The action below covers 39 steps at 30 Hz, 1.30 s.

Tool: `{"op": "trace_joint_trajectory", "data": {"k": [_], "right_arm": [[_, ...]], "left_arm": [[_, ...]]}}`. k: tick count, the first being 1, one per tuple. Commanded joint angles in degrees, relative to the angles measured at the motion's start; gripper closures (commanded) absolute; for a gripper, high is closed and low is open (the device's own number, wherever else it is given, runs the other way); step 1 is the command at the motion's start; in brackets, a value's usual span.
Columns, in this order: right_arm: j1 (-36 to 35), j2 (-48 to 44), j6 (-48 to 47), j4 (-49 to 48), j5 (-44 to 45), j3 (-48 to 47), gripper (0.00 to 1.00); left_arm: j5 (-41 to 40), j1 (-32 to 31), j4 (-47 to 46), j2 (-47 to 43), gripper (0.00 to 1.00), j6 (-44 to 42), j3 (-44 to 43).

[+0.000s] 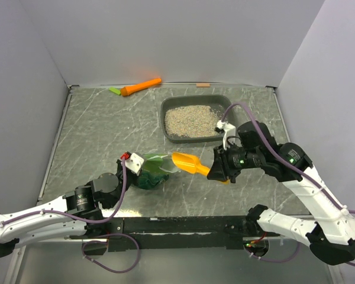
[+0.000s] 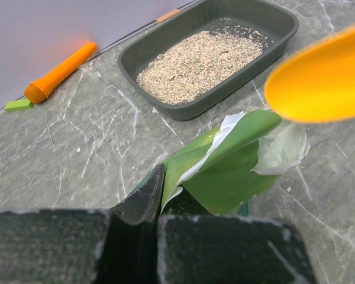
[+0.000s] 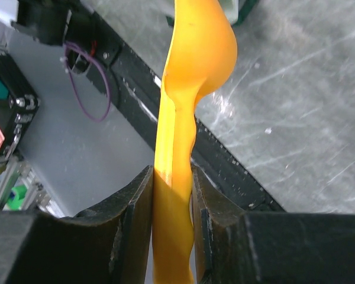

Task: Fill the litter box with clean litter

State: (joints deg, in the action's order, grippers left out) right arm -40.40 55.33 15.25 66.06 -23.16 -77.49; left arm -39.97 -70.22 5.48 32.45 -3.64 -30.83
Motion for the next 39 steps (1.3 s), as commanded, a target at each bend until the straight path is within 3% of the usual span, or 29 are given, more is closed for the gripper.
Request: {"op": "trace_joint_trajectory", "data": {"k": [1, 9, 19, 27, 39], "right_arm": [[-0.7, -0.7, 2.0, -2.9, -2.6, 3.6, 1.0], [-1.1, 3.4, 1.6, -6.1, -2.8, 4.1, 1.0], [-1.3, 14.9, 0.4, -6.6, -8.2, 0.2, 1.0], [-1.9, 25.4, 0.1, -4.7, -10.2, -3.7, 1.0], [-2.6, 42.9, -0.2, 2.7, -6.6, -12.6, 1.0]], "left_arm": [[0.1, -0.3, -0.8, 0.0, 0.99, 0.8, -1.8], [1.4, -0.3, -1.1, 0.4, 0.99, 0.7, -1.7], [3.3, -0.3, -1.2, 0.7, 0.99, 1.1, -1.9], [2.8, -0.3, -0.8, -0.2, 0.99, 0.8, -2.1], [2.5, -0.4, -0.6, 2.2, 0.99, 0.8, -2.2]]}}
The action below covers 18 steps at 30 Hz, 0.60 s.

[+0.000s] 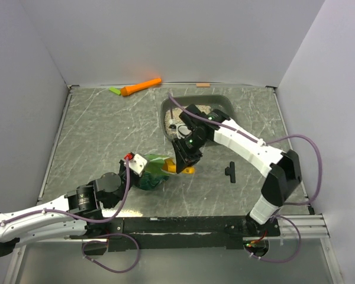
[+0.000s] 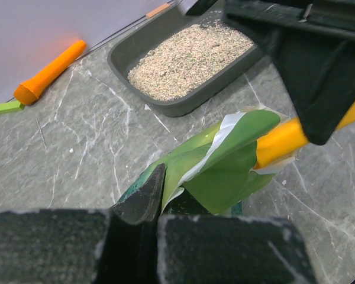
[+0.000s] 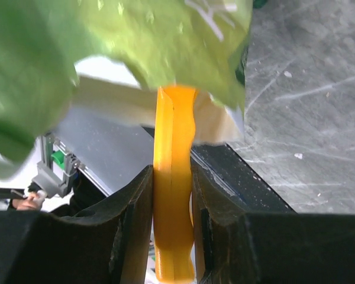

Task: Fill the litter box with clean litter

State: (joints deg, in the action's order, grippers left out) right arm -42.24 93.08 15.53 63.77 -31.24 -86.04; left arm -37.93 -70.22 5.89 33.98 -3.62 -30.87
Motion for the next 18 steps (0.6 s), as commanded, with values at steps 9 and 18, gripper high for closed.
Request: {"op": "trace_joint_trajectory", "data": {"k": [9, 18], "right_arm": [[-1.3, 20.0, 0.5, 0.2, -7.4, -10.1, 1.0], [-1.2, 21.4, 5.3, -16.9, -19.1, -4.4, 1.0]], "left_arm": [[1.3, -0.3, -0.8, 0.6, 0.99, 1.1, -2.4], [0.9, -0.3, -1.1, 0.1, 0.99, 0.6, -1.8]]}}
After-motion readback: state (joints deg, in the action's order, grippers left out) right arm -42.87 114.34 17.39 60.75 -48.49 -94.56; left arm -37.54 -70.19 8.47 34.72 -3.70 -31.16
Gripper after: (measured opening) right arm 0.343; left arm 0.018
